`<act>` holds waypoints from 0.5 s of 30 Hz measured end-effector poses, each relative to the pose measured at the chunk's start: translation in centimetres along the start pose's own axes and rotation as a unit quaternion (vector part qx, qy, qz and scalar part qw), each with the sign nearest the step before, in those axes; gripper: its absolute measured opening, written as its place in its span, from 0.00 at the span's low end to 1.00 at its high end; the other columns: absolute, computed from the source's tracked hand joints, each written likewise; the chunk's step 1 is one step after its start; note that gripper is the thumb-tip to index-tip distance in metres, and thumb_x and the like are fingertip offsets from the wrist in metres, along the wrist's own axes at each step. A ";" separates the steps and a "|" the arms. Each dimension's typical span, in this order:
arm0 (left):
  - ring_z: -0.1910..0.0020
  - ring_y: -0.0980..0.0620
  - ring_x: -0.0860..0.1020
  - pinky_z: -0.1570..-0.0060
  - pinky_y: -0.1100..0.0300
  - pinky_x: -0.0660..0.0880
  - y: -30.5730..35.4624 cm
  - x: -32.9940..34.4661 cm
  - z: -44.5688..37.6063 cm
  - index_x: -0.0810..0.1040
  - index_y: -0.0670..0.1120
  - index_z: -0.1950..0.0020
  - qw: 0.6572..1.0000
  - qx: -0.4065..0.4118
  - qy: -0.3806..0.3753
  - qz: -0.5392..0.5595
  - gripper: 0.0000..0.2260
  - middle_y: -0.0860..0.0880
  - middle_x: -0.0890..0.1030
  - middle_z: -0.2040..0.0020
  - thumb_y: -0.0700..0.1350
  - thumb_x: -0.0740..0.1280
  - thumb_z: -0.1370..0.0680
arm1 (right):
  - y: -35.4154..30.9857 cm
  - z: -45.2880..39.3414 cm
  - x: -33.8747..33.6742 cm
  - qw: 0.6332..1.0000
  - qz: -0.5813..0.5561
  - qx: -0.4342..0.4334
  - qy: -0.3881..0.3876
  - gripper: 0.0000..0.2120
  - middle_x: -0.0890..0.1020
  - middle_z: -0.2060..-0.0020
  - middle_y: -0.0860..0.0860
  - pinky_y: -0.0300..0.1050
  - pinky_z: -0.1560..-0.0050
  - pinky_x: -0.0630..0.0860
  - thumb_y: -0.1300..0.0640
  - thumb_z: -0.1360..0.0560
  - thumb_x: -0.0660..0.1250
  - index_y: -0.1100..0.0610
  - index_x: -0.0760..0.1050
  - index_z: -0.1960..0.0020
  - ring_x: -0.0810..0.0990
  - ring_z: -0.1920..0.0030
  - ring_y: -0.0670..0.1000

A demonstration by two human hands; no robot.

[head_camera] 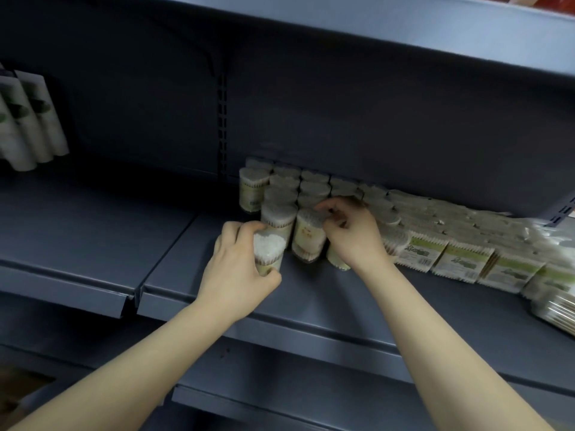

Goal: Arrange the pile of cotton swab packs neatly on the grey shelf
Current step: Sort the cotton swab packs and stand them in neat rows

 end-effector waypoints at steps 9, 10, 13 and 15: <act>0.43 0.50 0.62 0.51 0.59 0.65 -1.2 -2.0 -0.5 0.73 0.54 0.35 0.995 0.040 0.082 -0.039 0.24 0.50 0.66 0.38 0.42 0.69 0.30 | -1.1 -0.8 1.2 0.999 0.040 -0.026 0.005 0.22 0.81 0.49 0.54 0.52 0.42 0.71 0.60 0.36 0.53 0.58 0.79 0.49 0.75 0.44 0.56; 0.42 0.50 0.62 0.50 0.58 0.65 -1.4 -2.1 -0.6 0.73 0.53 0.35 0.995 0.041 0.086 -0.037 0.24 0.50 0.67 0.37 0.41 0.69 0.30 | -1.2 -0.9 1.4 0.999 0.038 -0.027 0.001 0.22 0.81 0.49 0.54 0.53 0.41 0.71 0.60 0.36 0.53 0.59 0.79 0.49 0.75 0.43 0.56; 0.41 0.49 0.61 0.45 0.54 0.66 -1.4 -2.2 -1.0 0.75 0.48 0.35 0.991 0.069 0.105 -0.047 0.23 0.49 0.71 0.37 0.39 0.70 0.31 | -1.3 -1.4 1.9 0.999 0.037 -0.030 -0.006 0.18 0.81 0.48 0.56 0.56 0.42 0.72 0.65 0.34 0.56 0.60 0.79 0.49 0.76 0.43 0.57; 0.42 0.49 0.62 0.46 0.53 0.65 -1.2 -2.2 -1.2 0.77 0.45 0.38 0.985 0.100 0.116 -0.074 0.23 0.48 0.75 0.40 0.37 0.72 0.33 | -1.4 -1.8 2.4 0.999 0.040 -0.027 -0.008 0.17 0.81 0.48 0.57 0.55 0.41 0.72 0.67 0.33 0.57 0.60 0.79 0.49 0.76 0.43 0.58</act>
Point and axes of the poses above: each hand's wrist, its own z-axis away from the middle knuckle, its own x-axis out of the palm, y = z × x, the point moved 8 cm from there along -z, towards the middle knuckle
